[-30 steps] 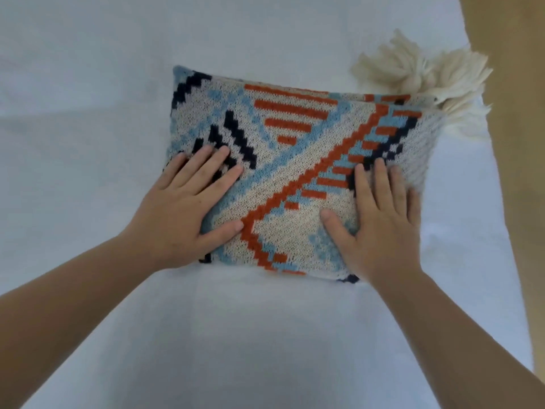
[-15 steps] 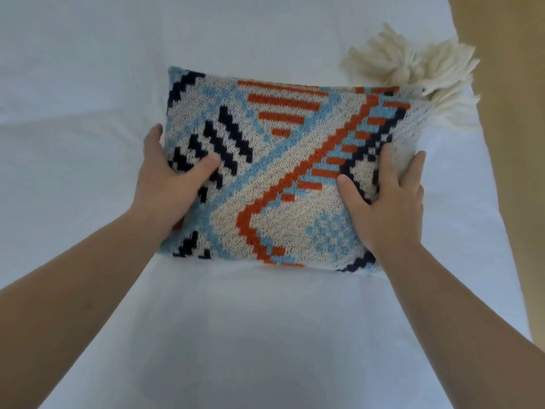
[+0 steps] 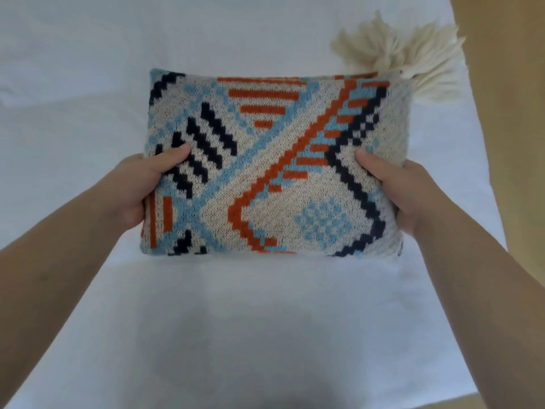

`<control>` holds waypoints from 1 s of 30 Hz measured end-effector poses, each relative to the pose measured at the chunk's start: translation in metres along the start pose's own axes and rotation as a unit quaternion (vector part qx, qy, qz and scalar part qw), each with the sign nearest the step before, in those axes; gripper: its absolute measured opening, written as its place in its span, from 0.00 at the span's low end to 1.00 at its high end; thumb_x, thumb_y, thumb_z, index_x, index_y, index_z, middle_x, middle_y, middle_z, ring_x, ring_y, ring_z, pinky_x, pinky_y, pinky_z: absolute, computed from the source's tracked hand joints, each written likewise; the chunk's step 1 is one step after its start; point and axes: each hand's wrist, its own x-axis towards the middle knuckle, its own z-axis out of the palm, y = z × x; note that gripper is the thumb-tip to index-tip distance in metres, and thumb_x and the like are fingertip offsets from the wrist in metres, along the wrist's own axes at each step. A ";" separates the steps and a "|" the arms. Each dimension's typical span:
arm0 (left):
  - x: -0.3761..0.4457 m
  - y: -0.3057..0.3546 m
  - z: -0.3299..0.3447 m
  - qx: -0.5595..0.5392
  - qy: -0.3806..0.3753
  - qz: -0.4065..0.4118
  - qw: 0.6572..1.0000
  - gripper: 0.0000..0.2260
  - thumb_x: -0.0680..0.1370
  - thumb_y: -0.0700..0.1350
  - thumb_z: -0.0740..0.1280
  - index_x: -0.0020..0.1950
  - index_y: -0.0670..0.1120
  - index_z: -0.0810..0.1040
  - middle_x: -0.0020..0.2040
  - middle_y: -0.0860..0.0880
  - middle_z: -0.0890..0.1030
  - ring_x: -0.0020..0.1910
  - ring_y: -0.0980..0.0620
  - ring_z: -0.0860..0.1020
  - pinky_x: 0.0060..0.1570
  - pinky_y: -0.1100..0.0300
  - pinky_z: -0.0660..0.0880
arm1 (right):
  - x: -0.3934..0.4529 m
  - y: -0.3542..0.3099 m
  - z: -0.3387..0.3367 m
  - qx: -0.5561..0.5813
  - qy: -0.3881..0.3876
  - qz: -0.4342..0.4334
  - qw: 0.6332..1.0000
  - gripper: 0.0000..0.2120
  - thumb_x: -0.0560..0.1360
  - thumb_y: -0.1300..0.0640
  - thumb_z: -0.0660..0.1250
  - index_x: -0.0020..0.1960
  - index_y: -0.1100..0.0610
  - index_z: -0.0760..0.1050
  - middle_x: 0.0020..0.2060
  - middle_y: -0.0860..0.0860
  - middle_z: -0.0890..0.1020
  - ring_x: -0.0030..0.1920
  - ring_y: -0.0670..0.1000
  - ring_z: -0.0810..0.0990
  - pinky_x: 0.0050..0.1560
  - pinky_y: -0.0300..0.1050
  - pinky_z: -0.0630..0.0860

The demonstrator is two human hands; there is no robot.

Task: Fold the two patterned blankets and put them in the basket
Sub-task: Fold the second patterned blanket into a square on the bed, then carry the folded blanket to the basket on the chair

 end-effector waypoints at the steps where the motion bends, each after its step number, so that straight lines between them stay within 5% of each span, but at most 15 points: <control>1: -0.005 -0.003 -0.007 0.001 0.017 0.002 1.000 0.22 0.70 0.54 0.74 0.59 0.44 0.78 0.49 0.45 0.87 0.44 0.45 0.86 0.36 0.55 0.82 | -0.004 0.002 0.003 -0.012 -0.027 -0.009 1.000 0.28 0.69 0.48 0.77 0.64 0.56 0.74 0.49 0.52 0.87 0.47 0.54 0.87 0.45 0.52 0.83; 5: -0.036 -0.022 -0.030 -0.011 0.044 0.022 0.999 0.27 0.62 0.57 0.78 0.55 0.44 0.79 0.46 0.44 0.87 0.41 0.46 0.86 0.31 0.56 0.81 | -0.024 0.014 0.020 -0.107 -0.084 -0.027 0.990 0.28 0.66 0.48 0.78 0.64 0.50 0.75 0.51 0.49 0.86 0.50 0.53 0.86 0.56 0.60 0.80; 9: -0.079 -0.051 -0.059 -0.029 0.046 0.039 0.998 0.46 0.43 0.65 0.83 0.55 0.44 0.80 0.47 0.44 0.87 0.43 0.44 0.86 0.31 0.57 0.81 | -0.057 0.020 0.058 -0.120 -0.040 -0.098 0.987 0.22 0.67 0.48 0.78 0.60 0.45 0.78 0.50 0.46 0.86 0.50 0.50 0.86 0.56 0.58 0.80; 16: -0.208 -0.095 -0.164 -0.097 0.097 0.019 0.990 0.18 0.75 0.49 0.72 0.61 0.42 0.77 0.49 0.41 0.86 0.46 0.41 0.86 0.34 0.53 0.83 | -0.181 0.005 0.132 -0.179 -0.143 -0.123 0.966 0.21 0.69 0.49 0.78 0.60 0.45 0.76 0.49 0.43 0.86 0.47 0.44 0.85 0.52 0.47 0.80; 22: -0.349 -0.149 -0.237 -0.173 0.187 0.030 0.967 0.20 0.70 0.50 0.74 0.58 0.42 0.77 0.44 0.41 0.86 0.40 0.41 0.86 0.33 0.54 0.82 | -0.294 0.020 0.189 -0.194 -0.213 -0.129 0.949 0.25 0.67 0.47 0.78 0.63 0.46 0.76 0.49 0.44 0.86 0.45 0.44 0.86 0.45 0.45 0.81; 26: -0.424 -0.197 -0.250 -0.228 0.237 0.038 0.944 0.42 0.53 0.58 0.85 0.60 0.41 0.77 0.47 0.37 0.85 0.41 0.38 0.85 0.35 0.51 0.82 | -0.332 0.030 0.216 -0.225 -0.286 -0.140 0.921 0.22 0.68 0.50 0.78 0.60 0.47 0.78 0.49 0.46 0.86 0.46 0.48 0.86 0.51 0.53 0.81; 30: -0.499 -0.266 -0.238 -0.320 0.306 0.053 0.895 0.25 0.67 0.51 0.79 0.58 0.42 0.76 0.41 0.41 0.86 0.36 0.44 0.85 0.31 0.56 0.81 | -0.376 0.040 0.253 -0.283 -0.389 -0.158 0.862 0.24 0.67 0.48 0.78 0.61 0.46 0.77 0.49 0.45 0.86 0.45 0.47 0.86 0.47 0.51 0.82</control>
